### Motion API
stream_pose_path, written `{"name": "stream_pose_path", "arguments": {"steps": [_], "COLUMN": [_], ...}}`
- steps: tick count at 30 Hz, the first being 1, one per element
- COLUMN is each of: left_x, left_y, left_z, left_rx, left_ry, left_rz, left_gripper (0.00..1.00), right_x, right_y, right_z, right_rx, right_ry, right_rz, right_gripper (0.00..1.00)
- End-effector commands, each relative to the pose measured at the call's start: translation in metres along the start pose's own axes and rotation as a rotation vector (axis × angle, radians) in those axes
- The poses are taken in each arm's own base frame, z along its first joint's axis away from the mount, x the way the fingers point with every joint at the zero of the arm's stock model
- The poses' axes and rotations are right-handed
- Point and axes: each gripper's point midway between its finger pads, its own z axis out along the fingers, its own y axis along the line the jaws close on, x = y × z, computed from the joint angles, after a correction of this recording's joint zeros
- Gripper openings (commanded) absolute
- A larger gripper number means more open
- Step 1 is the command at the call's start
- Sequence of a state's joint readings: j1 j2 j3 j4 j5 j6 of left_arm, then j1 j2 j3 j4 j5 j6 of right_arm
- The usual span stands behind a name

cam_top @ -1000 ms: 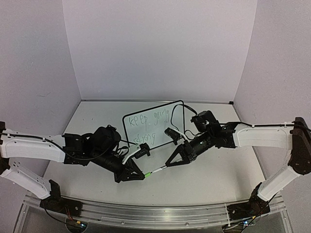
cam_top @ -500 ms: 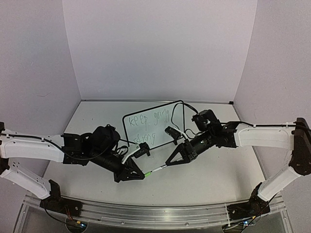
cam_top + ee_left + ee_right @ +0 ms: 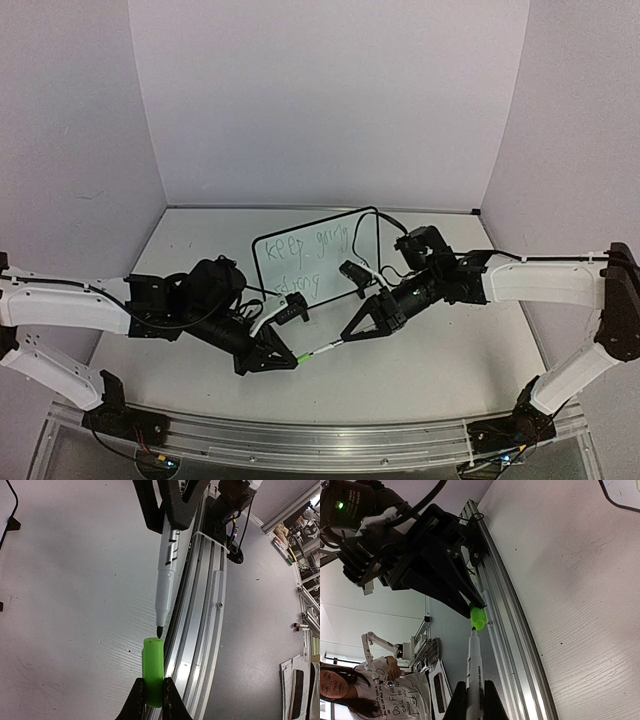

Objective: Write a sentence on the whiteboard
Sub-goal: Insert the whiteboard marker without the cap into the pen cap.

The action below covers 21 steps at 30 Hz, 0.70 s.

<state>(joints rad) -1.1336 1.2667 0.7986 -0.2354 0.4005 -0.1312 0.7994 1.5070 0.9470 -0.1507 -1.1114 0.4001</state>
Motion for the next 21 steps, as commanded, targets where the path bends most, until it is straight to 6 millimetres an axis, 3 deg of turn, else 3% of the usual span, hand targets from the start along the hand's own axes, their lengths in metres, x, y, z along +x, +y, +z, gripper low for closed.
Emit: {"name": "stream_pose_path", "arguments": {"steps": [1, 21], "left_x": [-0.0271, -0.0321], "left_y": [-0.0149, -0.0166], "left_z": [-0.0132, -0.0126], "left_rx": [0.038, 0.045], "left_ry": [-0.085, -0.09], "left_rz": [0.031, 0.048], "left_gripper": [0.0, 0.0], "right_x": [-0.0088, -0.0081], "right_y": [0.0099, 0.0148], "right_z": [-0.001, -0.0006], "right_rx": [-0.008, -0.033], "right_ry": [-0.014, -0.002], "right_rz": [-0.048, -0.051], "right_gripper": [0.0, 0.0]}}
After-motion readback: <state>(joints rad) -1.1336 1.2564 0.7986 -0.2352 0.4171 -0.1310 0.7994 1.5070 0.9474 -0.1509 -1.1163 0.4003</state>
